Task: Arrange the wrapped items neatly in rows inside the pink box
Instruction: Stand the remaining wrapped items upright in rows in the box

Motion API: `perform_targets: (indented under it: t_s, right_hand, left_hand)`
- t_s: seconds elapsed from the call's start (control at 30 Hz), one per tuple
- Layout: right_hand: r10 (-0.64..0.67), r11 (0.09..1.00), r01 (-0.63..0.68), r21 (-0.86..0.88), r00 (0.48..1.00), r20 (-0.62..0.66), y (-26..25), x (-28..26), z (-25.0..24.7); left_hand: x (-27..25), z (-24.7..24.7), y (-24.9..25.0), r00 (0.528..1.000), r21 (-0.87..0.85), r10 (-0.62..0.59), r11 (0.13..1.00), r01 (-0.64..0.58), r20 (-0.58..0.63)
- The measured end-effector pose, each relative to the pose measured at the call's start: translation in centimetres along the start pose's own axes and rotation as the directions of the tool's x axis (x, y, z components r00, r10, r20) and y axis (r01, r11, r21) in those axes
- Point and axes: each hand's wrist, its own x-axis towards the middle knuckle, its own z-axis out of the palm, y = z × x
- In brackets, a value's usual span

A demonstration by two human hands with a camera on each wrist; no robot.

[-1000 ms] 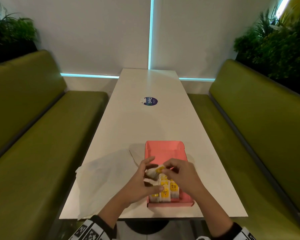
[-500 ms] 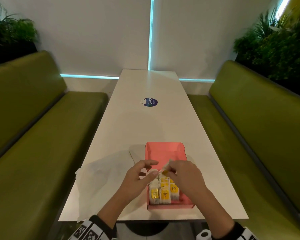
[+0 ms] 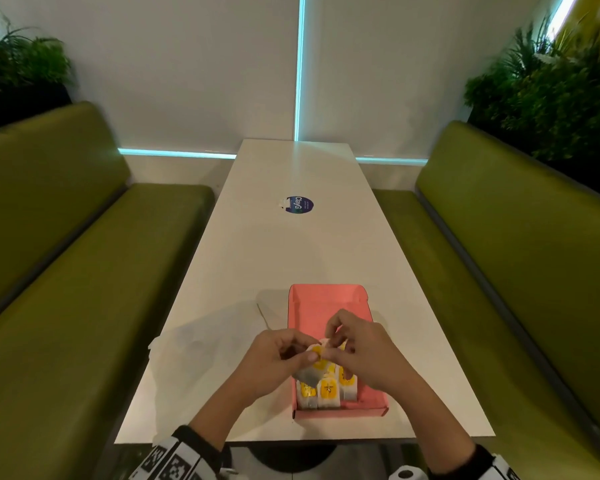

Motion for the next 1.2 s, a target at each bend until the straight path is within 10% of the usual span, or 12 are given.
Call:
perform_targets:
  t_s: [0.13, 0.37, 0.7, 1.2]
  right_hand:
    - [-0.018, 1.0, 0.018, -0.002, 0.985, -0.173, 0.5, -0.1, 0.2]
    - [-0.025, 0.998, 0.019, -0.054, 0.994, -0.104, 1.6, 0.2, 2.0]
    - [0.024, 0.991, -0.019, 0.131, 0.999, -0.034, 1.0, -0.4, 0.9]
    - [0.022, 0.998, -0.013, 0.066, 0.99, -0.138, 2.1, 0.6, 2.5]
  left_hand:
    - [0.1, 0.2, -0.1, 0.992, -0.078, -0.013, 0.997, 0.003, -0.124]
    - [0.2, 0.5, 0.3, 0.986, -0.225, -0.043, 0.974, 0.006, -0.162]
    - [0.3, 0.3, -0.9, 0.942, 0.068, 0.031, 0.998, -0.008, -0.334]
    - [0.3, 0.3, -0.7, 0.954, 0.03, 0.051, 0.999, -0.044, -0.295]
